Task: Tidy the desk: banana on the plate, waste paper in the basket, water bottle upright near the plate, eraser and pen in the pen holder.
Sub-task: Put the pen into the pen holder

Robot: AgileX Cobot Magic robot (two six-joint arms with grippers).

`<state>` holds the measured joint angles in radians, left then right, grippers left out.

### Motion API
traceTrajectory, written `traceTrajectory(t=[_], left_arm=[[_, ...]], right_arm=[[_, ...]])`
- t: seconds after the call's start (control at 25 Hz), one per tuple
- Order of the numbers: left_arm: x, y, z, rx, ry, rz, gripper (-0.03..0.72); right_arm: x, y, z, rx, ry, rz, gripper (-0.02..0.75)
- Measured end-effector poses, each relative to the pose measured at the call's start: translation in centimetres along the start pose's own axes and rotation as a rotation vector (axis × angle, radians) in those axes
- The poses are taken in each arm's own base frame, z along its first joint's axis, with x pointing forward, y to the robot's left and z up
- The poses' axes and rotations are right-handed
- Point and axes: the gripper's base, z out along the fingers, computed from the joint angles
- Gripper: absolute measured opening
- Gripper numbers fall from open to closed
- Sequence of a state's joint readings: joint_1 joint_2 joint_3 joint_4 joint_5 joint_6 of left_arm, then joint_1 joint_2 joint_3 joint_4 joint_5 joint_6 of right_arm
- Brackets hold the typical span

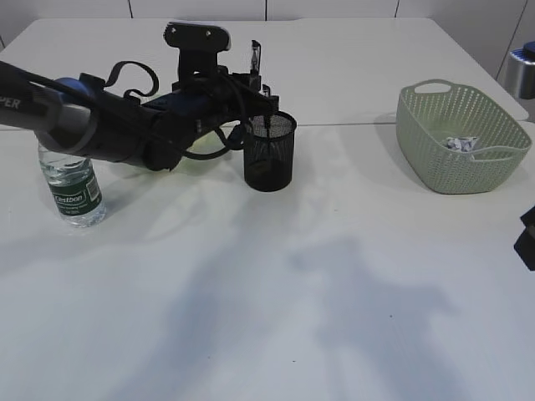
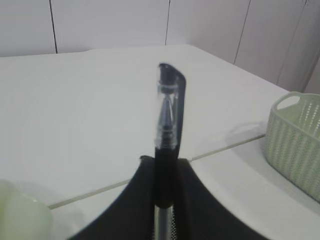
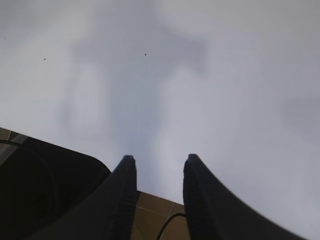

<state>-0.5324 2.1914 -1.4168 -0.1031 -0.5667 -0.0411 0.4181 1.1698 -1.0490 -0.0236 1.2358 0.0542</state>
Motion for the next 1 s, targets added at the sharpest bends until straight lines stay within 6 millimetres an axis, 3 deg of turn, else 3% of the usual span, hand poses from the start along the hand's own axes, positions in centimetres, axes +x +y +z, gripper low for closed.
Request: traceTrajectory(t=[0.28, 0.6, 0.88, 1.0], left_arm=[[0.2, 0.1, 0.1, -0.002, 0.004, -0.001, 0.069], [0.1, 0.1, 0.1, -0.002, -0.011, -0.002, 0.354], [-0.1, 0.1, 0.0, -0.001, -0.006, -0.003, 0.384], [-1.4, -0.1, -0.5, 0.001, 0.025, -0.005, 0.381]], right_arm=[[0.0, 0.1, 0.0, -0.007, 0.000, 0.002, 0.239], [0.0, 0.1, 0.0, -0.009, 0.000, 0.003, 0.239], [0.0, 0.1, 0.0, -0.009, 0.001, 0.003, 0.239], [0.0, 0.1, 0.0, -0.009, 0.001, 0.003, 0.239]])
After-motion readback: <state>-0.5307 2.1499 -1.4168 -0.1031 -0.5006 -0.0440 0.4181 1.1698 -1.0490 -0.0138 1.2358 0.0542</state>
